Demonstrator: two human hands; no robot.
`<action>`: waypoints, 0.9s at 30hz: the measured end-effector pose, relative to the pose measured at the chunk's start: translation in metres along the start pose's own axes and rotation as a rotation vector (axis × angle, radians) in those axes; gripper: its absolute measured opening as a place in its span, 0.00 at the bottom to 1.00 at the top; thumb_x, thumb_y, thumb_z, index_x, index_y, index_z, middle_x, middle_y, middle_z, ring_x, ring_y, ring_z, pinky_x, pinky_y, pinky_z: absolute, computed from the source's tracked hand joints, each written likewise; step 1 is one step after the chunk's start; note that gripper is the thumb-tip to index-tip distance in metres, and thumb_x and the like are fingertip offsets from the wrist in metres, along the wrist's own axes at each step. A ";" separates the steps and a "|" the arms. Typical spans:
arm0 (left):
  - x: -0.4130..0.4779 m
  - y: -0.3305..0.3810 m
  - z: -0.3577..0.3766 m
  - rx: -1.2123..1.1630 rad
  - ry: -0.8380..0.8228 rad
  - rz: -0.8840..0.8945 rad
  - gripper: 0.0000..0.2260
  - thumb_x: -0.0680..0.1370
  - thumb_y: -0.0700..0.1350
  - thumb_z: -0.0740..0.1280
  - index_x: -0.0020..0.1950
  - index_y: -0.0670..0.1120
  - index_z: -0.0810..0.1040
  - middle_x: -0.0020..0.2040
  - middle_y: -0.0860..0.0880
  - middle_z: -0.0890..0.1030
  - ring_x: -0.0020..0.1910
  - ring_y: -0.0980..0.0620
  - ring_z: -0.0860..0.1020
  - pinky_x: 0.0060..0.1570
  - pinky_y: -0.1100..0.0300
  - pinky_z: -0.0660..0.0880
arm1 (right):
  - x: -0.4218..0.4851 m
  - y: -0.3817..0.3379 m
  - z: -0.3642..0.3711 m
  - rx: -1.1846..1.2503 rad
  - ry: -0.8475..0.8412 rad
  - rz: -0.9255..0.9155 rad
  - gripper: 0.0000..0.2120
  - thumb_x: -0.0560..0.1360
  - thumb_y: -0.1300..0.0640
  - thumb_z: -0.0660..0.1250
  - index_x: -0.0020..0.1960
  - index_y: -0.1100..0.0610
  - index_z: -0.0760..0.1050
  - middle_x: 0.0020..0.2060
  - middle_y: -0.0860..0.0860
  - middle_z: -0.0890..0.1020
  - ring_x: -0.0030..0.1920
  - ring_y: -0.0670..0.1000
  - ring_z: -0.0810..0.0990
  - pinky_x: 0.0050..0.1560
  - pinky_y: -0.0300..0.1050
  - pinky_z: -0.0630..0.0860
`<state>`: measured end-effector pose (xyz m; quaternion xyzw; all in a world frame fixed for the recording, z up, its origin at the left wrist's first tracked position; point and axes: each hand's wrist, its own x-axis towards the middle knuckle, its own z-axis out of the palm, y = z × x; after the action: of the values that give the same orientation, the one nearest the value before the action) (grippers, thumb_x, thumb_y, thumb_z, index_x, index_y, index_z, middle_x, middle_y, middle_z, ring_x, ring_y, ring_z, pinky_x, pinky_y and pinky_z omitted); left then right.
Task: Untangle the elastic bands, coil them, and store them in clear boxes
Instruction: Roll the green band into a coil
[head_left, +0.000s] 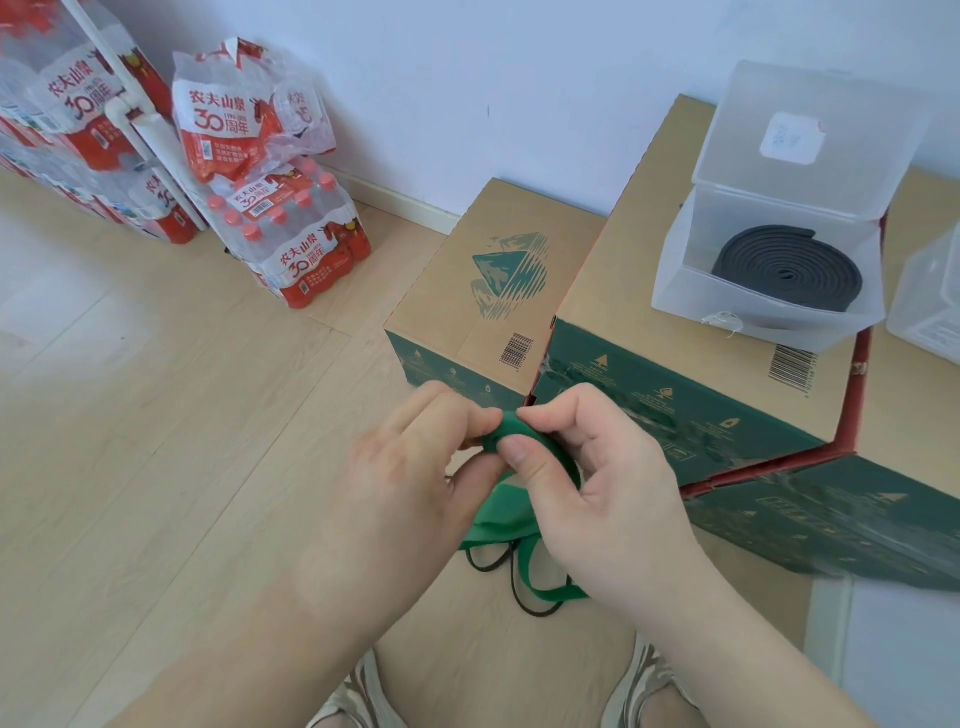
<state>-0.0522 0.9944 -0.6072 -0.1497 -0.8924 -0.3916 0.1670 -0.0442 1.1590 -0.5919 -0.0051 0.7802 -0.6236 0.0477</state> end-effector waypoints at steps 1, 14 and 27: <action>-0.001 0.001 0.001 -0.030 -0.019 0.002 0.06 0.75 0.41 0.75 0.51 0.42 0.83 0.43 0.51 0.81 0.42 0.57 0.81 0.39 0.57 0.80 | 0.001 0.001 -0.003 0.003 -0.006 0.004 0.11 0.79 0.62 0.72 0.46 0.48 0.75 0.40 0.50 0.84 0.42 0.57 0.82 0.46 0.59 0.79; -0.004 0.004 0.000 -0.003 -0.027 -0.065 0.06 0.78 0.39 0.70 0.54 0.44 0.81 0.45 0.51 0.79 0.43 0.53 0.82 0.39 0.55 0.76 | 0.005 -0.006 0.003 0.075 0.026 0.153 0.07 0.78 0.56 0.74 0.50 0.51 0.75 0.42 0.46 0.89 0.44 0.52 0.87 0.48 0.59 0.83; -0.002 0.000 -0.004 0.076 0.025 -0.079 0.08 0.78 0.50 0.68 0.44 0.46 0.76 0.38 0.52 0.79 0.35 0.49 0.80 0.33 0.54 0.72 | 0.008 -0.001 0.003 0.115 -0.041 0.018 0.11 0.78 0.62 0.73 0.53 0.46 0.82 0.54 0.44 0.85 0.60 0.45 0.83 0.64 0.50 0.80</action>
<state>-0.0497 0.9914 -0.6051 -0.1032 -0.9096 -0.3656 0.1684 -0.0517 1.1549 -0.5918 -0.0080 0.7419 -0.6668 0.0696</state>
